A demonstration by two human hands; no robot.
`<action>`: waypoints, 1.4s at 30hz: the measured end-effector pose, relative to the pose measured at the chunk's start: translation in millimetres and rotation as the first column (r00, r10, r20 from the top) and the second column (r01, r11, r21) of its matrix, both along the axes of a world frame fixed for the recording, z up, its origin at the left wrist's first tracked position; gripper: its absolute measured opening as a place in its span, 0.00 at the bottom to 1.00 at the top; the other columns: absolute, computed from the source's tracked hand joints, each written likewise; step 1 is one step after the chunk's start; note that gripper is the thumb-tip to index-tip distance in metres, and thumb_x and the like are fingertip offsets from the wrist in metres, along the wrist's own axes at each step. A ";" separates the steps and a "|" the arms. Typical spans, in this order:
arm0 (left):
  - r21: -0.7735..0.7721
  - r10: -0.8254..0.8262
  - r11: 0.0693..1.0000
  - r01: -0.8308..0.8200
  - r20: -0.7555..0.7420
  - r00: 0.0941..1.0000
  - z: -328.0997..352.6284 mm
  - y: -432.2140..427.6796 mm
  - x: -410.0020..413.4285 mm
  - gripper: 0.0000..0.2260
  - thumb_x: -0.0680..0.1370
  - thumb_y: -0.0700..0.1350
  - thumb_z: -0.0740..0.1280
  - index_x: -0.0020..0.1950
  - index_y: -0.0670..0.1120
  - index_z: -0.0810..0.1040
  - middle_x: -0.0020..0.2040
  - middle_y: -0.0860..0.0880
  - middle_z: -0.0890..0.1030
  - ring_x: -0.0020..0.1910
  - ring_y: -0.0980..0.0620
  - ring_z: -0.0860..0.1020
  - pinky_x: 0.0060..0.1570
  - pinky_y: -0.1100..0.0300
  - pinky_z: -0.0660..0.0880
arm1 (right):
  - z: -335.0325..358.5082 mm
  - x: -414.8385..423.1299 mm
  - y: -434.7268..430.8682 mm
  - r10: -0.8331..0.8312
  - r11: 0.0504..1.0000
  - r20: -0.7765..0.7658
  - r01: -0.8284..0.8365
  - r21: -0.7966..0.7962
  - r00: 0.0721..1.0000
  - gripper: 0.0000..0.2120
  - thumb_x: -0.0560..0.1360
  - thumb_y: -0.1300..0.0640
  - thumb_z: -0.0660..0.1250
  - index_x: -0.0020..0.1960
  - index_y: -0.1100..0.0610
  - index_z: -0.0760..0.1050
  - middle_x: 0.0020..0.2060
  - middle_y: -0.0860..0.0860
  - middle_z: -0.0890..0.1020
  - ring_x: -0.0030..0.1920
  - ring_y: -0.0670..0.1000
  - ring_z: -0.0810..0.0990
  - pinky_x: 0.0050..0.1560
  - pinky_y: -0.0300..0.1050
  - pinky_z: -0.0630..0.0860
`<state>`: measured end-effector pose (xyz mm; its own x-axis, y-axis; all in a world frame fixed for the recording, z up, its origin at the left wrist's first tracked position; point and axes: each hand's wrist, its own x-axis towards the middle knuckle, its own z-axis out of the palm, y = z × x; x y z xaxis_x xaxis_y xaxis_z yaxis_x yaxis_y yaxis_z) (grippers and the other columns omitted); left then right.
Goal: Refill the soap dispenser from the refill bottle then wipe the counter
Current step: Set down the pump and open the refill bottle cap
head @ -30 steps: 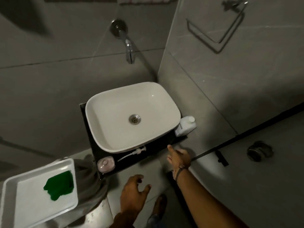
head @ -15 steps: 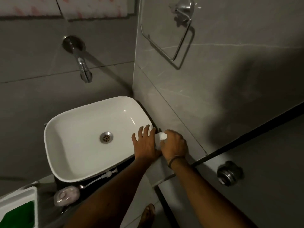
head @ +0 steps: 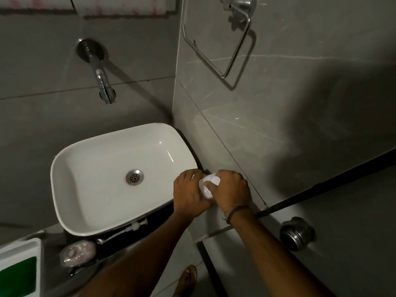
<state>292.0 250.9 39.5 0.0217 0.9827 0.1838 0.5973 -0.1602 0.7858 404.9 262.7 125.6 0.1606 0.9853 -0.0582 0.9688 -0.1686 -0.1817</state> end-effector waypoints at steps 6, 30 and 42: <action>-0.022 0.013 1.000 -0.004 0.416 0.909 14.7 -29.7 -24.9 0.31 0.66 0.57 0.84 0.66 0.51 0.80 0.58 0.56 0.86 0.56 0.60 0.84 0.53 0.72 0.80 | 68.6 -14.9 -11.7 0.314 0.947 -0.022 -0.315 -0.061 0.949 0.22 0.73 0.40 0.72 0.61 0.53 0.81 0.55 0.52 0.85 0.52 0.53 0.83 0.55 0.46 0.79; 0.112 0.129 0.979 -0.171 0.309 0.942 84.3 -97.6 -94.7 0.34 0.65 0.62 0.82 0.68 0.61 0.75 0.51 0.83 0.77 0.53 0.76 0.79 0.49 0.81 0.74 | 152.8 -78.2 -61.8 0.559 0.803 -0.148 -0.577 -0.151 0.816 0.27 0.70 0.55 0.76 0.68 0.46 0.74 0.62 0.49 0.78 0.57 0.52 0.78 0.56 0.43 0.77; 0.100 0.135 0.982 -0.163 0.241 0.961 79.8 -97.1 -95.8 0.28 0.67 0.56 0.84 0.64 0.50 0.84 0.55 0.53 0.88 0.51 0.55 0.85 0.55 0.59 0.84 | 140.9 -77.4 -59.9 0.482 0.871 0.010 -0.478 -0.112 0.876 0.30 0.68 0.40 0.77 0.65 0.50 0.75 0.59 0.51 0.82 0.55 0.54 0.81 0.55 0.48 0.81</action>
<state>196.1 153.9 119.4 -0.1801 0.9428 0.2805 0.4245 -0.1828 0.8868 327.4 202.9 266.5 -0.3270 0.9303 -0.1661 0.9407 0.3035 -0.1517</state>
